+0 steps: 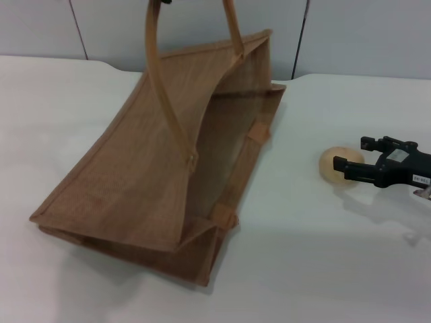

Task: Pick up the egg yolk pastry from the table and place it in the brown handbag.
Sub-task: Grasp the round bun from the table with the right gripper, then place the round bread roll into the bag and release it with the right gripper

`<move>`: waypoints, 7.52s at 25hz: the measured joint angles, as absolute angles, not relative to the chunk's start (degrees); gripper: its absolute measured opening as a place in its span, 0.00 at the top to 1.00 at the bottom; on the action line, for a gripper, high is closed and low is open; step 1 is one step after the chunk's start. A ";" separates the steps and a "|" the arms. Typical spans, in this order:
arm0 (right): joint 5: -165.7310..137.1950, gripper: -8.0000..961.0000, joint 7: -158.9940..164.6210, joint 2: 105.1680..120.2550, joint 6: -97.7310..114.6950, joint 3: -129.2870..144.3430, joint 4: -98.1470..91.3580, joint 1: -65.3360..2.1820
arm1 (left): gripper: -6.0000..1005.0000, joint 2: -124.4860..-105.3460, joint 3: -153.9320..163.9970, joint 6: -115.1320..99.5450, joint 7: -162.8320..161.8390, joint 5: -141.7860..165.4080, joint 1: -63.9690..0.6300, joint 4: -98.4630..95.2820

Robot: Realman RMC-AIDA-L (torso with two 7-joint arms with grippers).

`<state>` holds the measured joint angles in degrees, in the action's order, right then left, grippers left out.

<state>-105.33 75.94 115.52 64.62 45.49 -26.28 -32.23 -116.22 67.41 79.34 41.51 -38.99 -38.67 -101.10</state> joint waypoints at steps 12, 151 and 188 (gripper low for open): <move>-105.99 0.07 76.24 115.57 64.41 45.54 -25.62 -32.73 | 0.88 -116.19 67.23 80.81 40.34 -38.20 -39.70 -104.36; -111.57 0.42 85.37 115.84 75.54 47.61 -31.82 -44.71 | 0.88 -116.56 70.89 77.30 39.23 -36.77 -47.53 -101.36; -113.49 0.07 93.29 114.56 76.25 47.06 -42.58 -37.32 | 0.88 -116.33 67.35 69.92 40.61 -38.94 -38.76 -99.93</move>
